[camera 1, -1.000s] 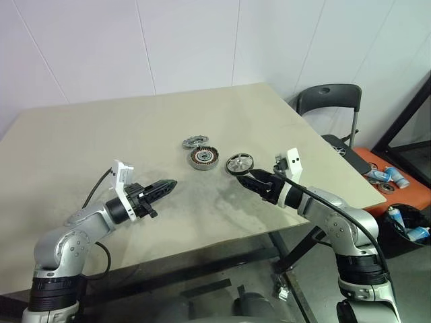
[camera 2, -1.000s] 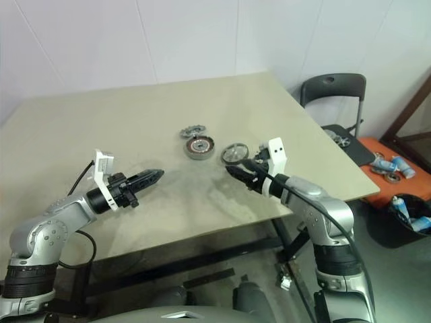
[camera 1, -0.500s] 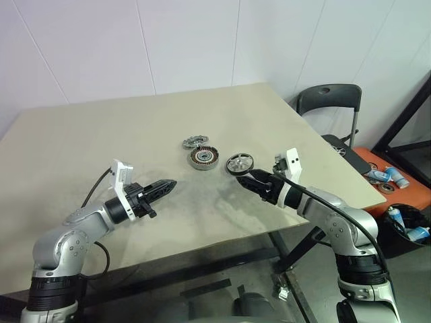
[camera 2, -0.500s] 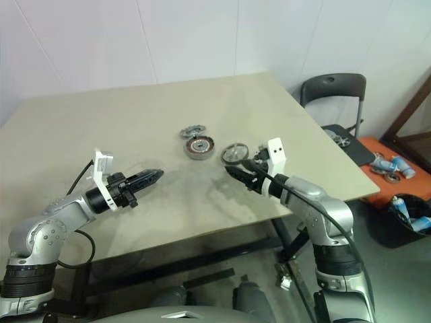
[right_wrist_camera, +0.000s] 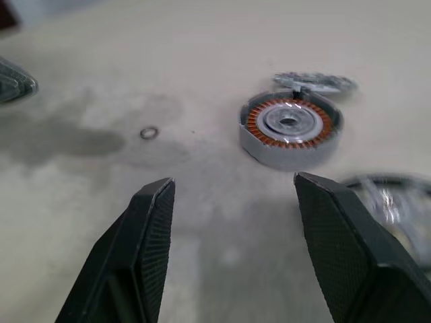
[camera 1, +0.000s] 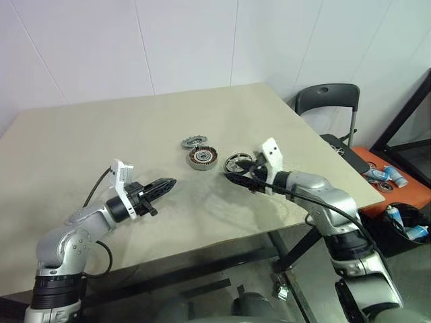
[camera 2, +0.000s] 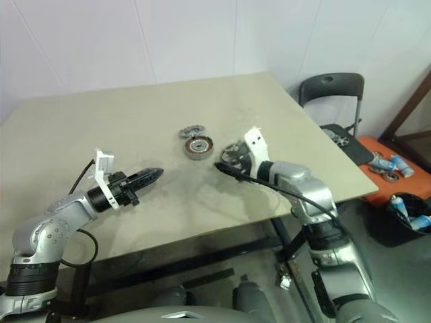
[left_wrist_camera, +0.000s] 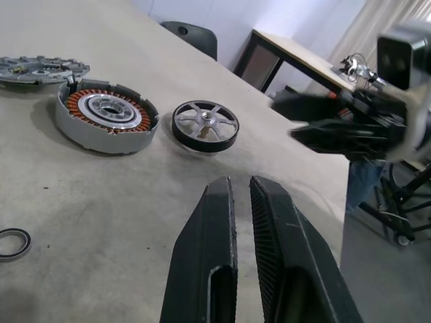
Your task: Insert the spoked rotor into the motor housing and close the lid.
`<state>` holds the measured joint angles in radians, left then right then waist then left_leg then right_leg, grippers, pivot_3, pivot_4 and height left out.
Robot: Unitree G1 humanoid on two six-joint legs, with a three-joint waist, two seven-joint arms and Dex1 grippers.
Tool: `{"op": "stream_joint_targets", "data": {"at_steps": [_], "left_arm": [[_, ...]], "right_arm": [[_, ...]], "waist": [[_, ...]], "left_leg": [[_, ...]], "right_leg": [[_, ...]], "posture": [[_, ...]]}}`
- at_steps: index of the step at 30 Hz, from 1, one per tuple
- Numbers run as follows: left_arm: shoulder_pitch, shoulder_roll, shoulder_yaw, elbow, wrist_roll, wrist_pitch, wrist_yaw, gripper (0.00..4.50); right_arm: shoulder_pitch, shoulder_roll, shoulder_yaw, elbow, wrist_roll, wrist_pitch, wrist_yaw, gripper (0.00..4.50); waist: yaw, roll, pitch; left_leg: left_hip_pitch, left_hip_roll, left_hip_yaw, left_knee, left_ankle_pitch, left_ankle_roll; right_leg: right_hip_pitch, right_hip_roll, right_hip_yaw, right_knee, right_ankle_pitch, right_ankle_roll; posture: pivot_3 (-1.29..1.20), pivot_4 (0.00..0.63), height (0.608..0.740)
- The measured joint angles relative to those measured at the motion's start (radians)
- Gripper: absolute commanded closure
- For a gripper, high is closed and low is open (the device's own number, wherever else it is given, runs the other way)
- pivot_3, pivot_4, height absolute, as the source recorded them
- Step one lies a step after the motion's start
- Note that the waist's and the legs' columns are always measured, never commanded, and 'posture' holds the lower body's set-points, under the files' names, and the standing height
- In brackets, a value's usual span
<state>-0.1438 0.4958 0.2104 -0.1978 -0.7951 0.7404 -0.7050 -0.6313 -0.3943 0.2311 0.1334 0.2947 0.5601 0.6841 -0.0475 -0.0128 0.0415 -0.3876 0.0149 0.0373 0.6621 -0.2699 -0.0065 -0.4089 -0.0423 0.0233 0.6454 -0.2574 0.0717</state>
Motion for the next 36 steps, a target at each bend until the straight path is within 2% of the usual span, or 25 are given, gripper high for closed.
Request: {"op": "stream_joint_targets", "data": {"at_steps": [7,11,14,23,32,36], "left_arm": [[0.016,-0.038,0.004,-0.007,0.016,-0.032,0.033,4.01],[0.063,-0.052,0.016,-0.019,0.019,-0.048,0.053,4.01],[0.097,-0.067,0.036,-0.049,0.018,-0.054,0.073,4.01],[0.211,-0.112,0.063,-0.167,-0.007,-0.061,0.149,4.01],[0.264,-0.124,0.090,-0.236,-0.025,-0.072,0.202,4.01],[0.268,-0.127,0.091,-0.237,-0.024,-0.076,0.223,4.01]], "right_arm": [[-0.394,0.167,0.096,0.650,-0.235,-0.378,0.032,1.56],[-0.516,0.238,0.108,0.938,-0.322,-0.499,0.012,1.56],[-0.560,0.298,0.106,1.059,-0.362,-0.549,0.010,1.56],[-0.586,0.392,0.107,1.198,-0.480,-0.559,0.012,1.56],[-0.586,0.418,0.092,1.227,-0.538,-0.541,-0.082,1.56],[-0.583,0.428,0.032,1.229,-0.533,-0.484,-0.174,1.56]], "waist": [[0.001,-0.001,0.000],[0.001,-0.001,0.000],[-0.001,0.000,0.000],[-0.008,0.000,0.001],[-0.023,0.000,0.000],[-0.023,0.000,0.000]], "left_leg": [[-0.001,0.000,-0.001,-0.001,0.000,0.000],[-0.003,0.000,-0.001,-0.001,-0.001,0.000],[-0.003,0.000,-0.001,-0.001,-0.001,0.000],[-0.003,0.000,-0.002,-0.004,-0.002,-0.005],[-0.003,0.000,-0.002,-0.011,0.000,-0.008],[-0.004,0.000,-0.002,-0.014,0.002,-0.006]], "right_leg": [[-0.001,-0.001,0.000,0.001,0.002,0.003],[-0.003,-0.003,0.000,0.001,0.002,0.003],[-0.003,-0.005,0.000,0.001,0.002,0.002],[-0.005,-0.008,0.000,0.002,0.001,-0.002],[-0.010,-0.008,0.000,0.002,0.001,-0.003],[-0.011,-0.007,0.000,0.002,0.000,-0.005]], "posture": [[0.00,0.000,0.740],[0.00,0.000,0.740],[0.00,0.000,0.740],[0.00,0.000,0.740],[0.00,0.000,0.740],[0.00,0.000,0.740]]}}
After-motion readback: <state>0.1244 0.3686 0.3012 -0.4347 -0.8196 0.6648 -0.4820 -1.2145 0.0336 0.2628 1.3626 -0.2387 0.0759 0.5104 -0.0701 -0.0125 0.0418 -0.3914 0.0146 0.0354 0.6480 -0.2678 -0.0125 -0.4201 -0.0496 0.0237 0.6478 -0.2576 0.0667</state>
